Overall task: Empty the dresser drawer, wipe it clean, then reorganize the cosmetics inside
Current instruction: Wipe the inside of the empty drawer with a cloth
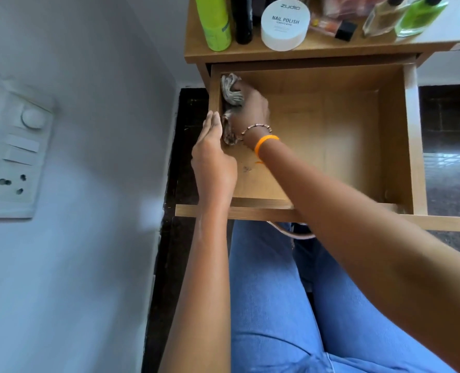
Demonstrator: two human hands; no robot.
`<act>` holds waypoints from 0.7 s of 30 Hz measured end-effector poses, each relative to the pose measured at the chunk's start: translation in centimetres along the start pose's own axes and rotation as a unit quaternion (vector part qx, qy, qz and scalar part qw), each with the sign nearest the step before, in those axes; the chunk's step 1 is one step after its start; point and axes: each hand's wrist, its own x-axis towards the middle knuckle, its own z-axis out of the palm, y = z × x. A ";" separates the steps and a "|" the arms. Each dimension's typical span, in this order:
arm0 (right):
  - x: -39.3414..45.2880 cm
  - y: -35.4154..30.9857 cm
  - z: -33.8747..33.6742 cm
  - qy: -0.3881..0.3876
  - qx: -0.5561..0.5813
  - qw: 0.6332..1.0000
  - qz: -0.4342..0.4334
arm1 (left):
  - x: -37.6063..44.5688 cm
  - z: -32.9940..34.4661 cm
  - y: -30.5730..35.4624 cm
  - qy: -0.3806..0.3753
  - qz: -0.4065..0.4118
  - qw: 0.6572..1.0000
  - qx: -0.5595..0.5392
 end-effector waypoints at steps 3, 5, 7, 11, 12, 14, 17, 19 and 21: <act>0.6 0.6 -2.0 -0.084 -0.116 0.989 -0.035 | -0.2 -0.2 0.2 -0.003 -0.008 1.000 -0.002; -0.5 0.8 -2.9 -0.153 -0.165 0.972 -0.061 | -0.2 -0.9 0.2 -0.029 -0.008 1.000 -0.009; -2.3 1.4 -3.1 -0.241 -0.163 0.954 -0.064 | -0.4 -1.7 0.1 -0.063 -0.015 0.998 -0.005; -2.6 2.1 -2.3 -0.181 0.110 0.977 0.026 | -2.1 -2.5 -0.4 -0.071 -0.011 0.996 0.050; -1.8 1.7 -2.0 -0.135 0.179 0.974 0.042 | -2.6 -2.4 -0.5 -0.062 -0.005 0.996 0.062; -0.5 0.7 -1.7 -0.105 0.243 0.964 0.038 | -3.3 -2.4 -0.8 -0.044 0.002 0.997 0.070; 0.1 0.7 -1.1 -0.141 0.137 0.980 -0.019 | -3.5 -3.1 -1.6 -0.029 0.010 0.998 0.056; -0.6 1.7 -1.5 -0.188 0.022 0.980 -0.054 | -3.4 -3.5 -2.1 -0.025 0.017 0.999 0.038; -2.0 2.9 -2.2 -0.251 -0.040 0.962 -0.097 | -3.3 -3.6 -2.3 -0.019 0.018 1.000 0.016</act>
